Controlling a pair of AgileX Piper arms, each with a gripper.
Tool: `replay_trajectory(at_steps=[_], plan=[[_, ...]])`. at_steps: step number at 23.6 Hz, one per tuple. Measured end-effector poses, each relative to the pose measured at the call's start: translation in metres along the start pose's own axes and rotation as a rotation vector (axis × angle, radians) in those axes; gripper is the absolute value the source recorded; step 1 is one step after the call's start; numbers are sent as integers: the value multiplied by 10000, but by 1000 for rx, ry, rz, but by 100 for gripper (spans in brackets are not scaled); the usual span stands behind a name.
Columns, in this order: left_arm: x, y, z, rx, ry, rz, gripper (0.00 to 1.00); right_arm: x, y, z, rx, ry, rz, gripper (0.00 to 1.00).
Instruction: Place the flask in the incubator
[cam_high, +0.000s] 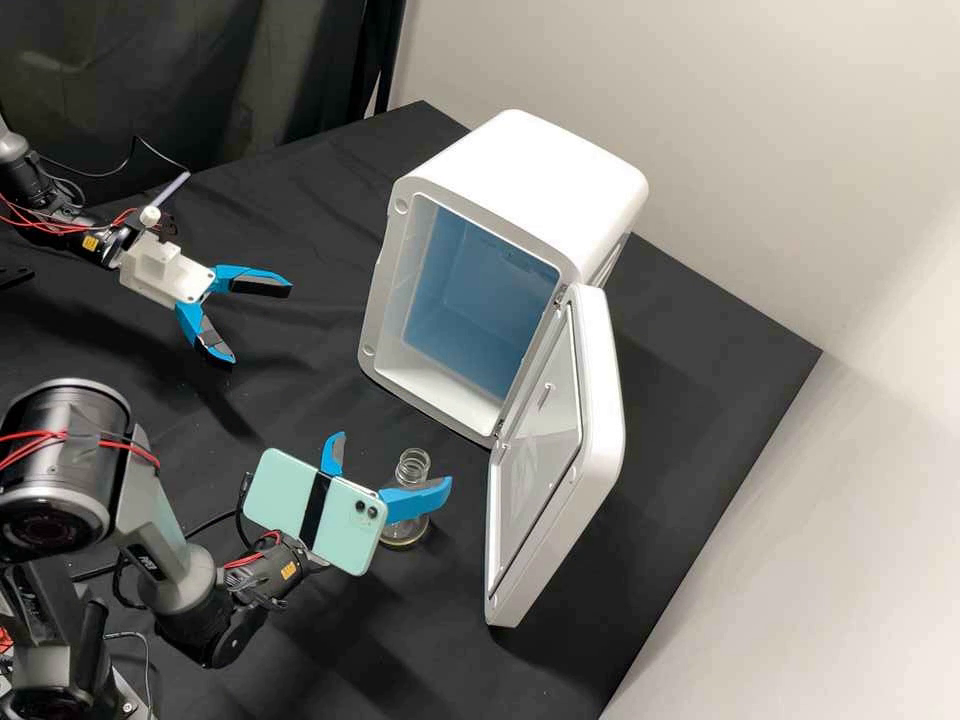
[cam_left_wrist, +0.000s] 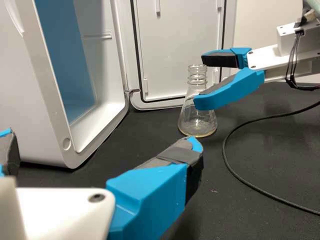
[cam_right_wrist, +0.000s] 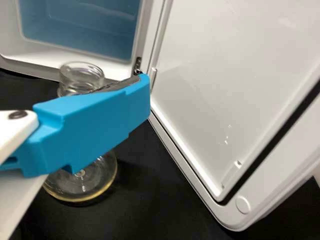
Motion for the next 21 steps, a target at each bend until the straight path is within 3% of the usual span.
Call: replay_trajectory(at_steps=[12,21], plan=[[0,0,0,0,0,0,100,-9,49,265,35,-79,19,100],[0,0,0,0,0,0,100,53,24,308,49,-76,4,100]])
